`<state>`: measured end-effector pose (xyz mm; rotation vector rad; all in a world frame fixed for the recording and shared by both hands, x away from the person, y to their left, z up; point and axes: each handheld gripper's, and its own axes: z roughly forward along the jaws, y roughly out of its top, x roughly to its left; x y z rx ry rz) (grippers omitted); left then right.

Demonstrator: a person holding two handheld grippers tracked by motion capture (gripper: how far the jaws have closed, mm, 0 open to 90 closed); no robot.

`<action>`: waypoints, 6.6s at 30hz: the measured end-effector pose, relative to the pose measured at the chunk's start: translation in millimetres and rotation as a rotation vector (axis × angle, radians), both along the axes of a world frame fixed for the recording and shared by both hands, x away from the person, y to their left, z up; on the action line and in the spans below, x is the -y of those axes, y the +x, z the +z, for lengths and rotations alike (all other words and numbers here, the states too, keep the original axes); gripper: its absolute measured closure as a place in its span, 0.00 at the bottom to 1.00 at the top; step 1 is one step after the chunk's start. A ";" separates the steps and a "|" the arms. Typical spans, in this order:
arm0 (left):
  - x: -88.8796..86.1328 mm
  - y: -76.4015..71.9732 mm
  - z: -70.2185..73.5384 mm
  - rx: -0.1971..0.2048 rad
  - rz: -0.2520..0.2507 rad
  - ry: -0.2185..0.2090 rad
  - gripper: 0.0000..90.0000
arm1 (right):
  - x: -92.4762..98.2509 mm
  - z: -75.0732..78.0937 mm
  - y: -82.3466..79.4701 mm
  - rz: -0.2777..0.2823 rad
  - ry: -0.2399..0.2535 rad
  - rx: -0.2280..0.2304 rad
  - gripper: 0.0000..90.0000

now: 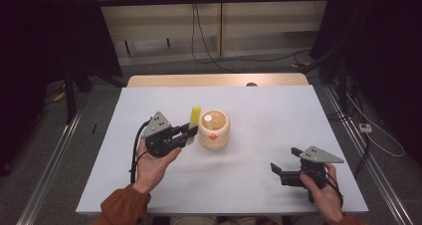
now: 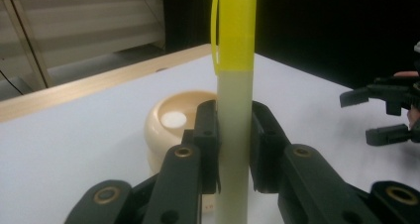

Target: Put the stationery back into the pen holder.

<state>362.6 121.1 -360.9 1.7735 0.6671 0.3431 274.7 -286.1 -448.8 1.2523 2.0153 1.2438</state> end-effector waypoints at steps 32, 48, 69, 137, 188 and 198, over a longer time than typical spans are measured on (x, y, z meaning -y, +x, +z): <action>26.8 40.7 12.8 0.031 0.047 -0.035 0.86 | -0.8 -1.2 0.9 0.036 0.023 -0.020 0.05; 52.3 52.4 4.1 0.047 0.031 -0.020 0.86 | -0.1 -1.5 1.2 0.033 0.017 -0.020 0.05; 75.2 56.3 -27.9 0.049 0.021 0.016 0.86 | -0.3 -2.1 1.1 0.039 0.014 -0.025 0.05; 7.5 52.6 -5.8 -0.102 0.110 0.102 0.14 | -2.6 -3.1 2.4 0.042 0.014 -0.034 0.05; -110.5 59.8 -59.2 -0.364 0.336 0.192 1.00 | -4.9 -4.0 2.7 0.059 0.001 -0.039 0.05; -117.3 82.7 -70.5 -0.387 0.477 0.224 1.00 | -5.4 -4.2 3.2 0.062 -0.002 -0.042 0.05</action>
